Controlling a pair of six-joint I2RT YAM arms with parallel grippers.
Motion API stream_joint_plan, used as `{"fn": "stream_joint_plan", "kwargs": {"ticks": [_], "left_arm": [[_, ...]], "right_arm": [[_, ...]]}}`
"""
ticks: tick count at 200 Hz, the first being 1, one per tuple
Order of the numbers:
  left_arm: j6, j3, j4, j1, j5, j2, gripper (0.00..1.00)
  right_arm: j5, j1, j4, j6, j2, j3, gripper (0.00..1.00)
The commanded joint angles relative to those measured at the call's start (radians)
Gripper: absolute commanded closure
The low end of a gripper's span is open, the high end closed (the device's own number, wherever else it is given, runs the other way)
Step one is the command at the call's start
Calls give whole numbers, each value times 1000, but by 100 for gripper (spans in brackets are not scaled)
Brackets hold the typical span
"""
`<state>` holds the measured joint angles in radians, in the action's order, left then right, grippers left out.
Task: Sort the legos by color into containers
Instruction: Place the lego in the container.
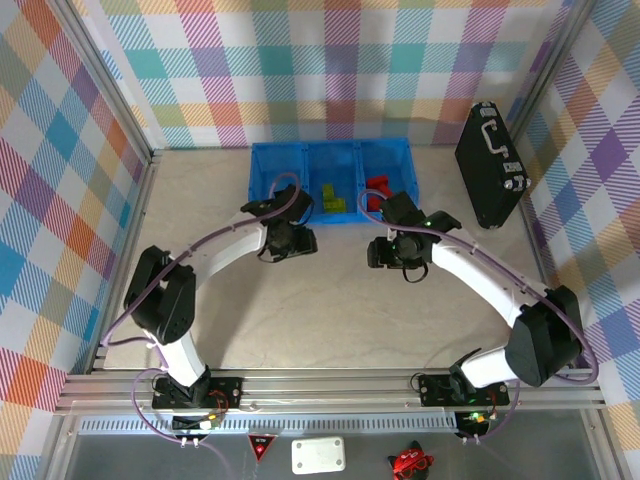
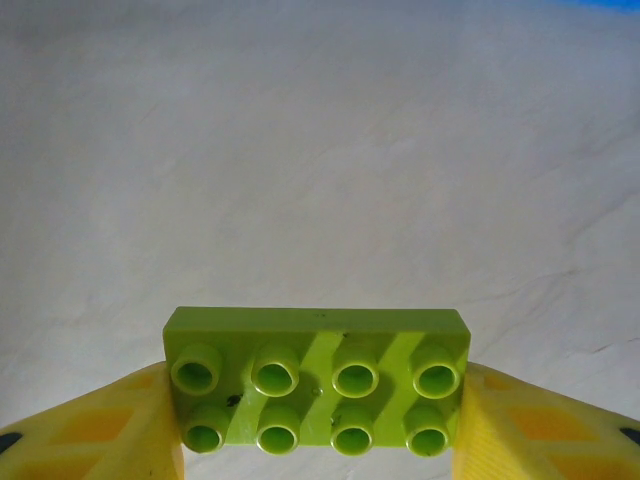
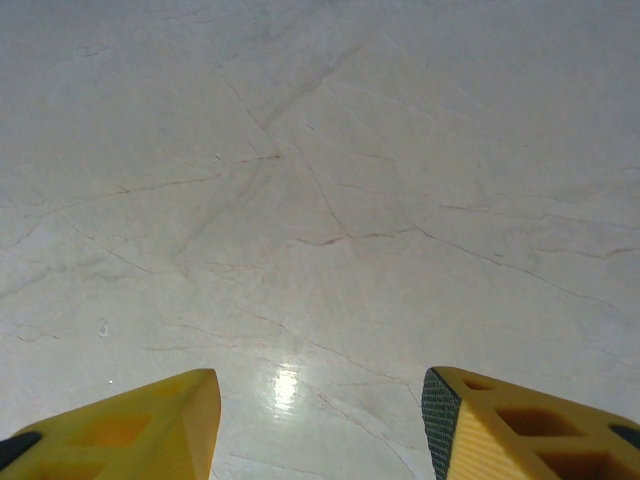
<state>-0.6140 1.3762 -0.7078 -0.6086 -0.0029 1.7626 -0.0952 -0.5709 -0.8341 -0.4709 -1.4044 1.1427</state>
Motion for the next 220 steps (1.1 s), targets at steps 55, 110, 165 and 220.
{"fn": "stream_joint_plan", "kwargs": {"ticks": [55,110,165,220], "left_arm": [[77,424,-73,-10,9,266,42],[152,701,-81,-9,-140,453,42],[218,862,17,2,-268,590,41],[271,868,237,21,-339,677,39]], "right_arm": [[-76,-7,-89,-21,137,-17,43],[-96,-6,-121,-19,183,-18,43],[-110,-6,-150,-29,215,-22,43],[-129,-6,-182,-41,260,-39,42]]}}
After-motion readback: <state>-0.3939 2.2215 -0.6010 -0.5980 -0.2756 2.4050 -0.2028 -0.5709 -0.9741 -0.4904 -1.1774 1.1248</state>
